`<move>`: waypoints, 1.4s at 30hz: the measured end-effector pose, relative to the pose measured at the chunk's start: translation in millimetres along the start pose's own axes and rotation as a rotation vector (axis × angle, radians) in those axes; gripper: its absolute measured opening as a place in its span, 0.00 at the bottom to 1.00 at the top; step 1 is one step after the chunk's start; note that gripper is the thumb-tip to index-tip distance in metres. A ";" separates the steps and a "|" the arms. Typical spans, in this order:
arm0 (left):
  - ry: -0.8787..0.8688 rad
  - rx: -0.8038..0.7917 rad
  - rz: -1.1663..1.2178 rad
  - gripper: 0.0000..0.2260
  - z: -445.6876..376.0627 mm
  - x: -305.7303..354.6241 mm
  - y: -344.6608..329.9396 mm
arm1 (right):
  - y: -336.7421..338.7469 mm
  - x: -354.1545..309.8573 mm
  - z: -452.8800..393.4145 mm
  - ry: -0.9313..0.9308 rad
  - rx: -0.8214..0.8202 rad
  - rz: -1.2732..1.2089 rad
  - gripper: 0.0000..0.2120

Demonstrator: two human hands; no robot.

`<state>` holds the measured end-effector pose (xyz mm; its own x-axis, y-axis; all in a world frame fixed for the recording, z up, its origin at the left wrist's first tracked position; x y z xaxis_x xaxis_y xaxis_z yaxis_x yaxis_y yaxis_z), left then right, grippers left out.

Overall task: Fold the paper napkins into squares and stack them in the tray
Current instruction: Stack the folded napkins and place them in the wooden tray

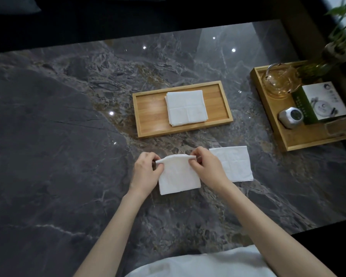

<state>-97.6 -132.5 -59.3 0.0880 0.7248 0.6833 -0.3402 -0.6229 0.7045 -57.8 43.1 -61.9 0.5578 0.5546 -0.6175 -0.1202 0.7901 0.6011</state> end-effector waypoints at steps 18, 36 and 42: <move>0.132 0.014 0.772 0.15 -1.4 62.7 -57.0 | 84.7 89.4 11.2 -0.292 0.073 -0.644 0.22; 0.111 0.196 0.329 0.11 -18.8 87.3 -98.8 | 117.7 134.0 -20.4 -0.202 0.117 -0.389 0.11; 0.069 0.232 0.213 0.10 -17.4 92.7 -94.5 | 120.9 125.5 -23.1 -0.130 0.139 -0.260 0.11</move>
<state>-73.6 -1.4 -65.9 -0.0291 0.5843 0.8110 -0.1206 -0.8075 0.5775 -21.4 214.2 -78.4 0.6568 0.2939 -0.6944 0.1481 0.8527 0.5010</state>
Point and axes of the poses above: each hand's wrist, its own z-axis away from the middle knuckle, its own y-axis out of the back of the hand, x = y × z, the point moved 10 cm from there along -z, towards the middle knuckle, and after that the axes turned 9 degrees about -y, right-handed, at the moved point
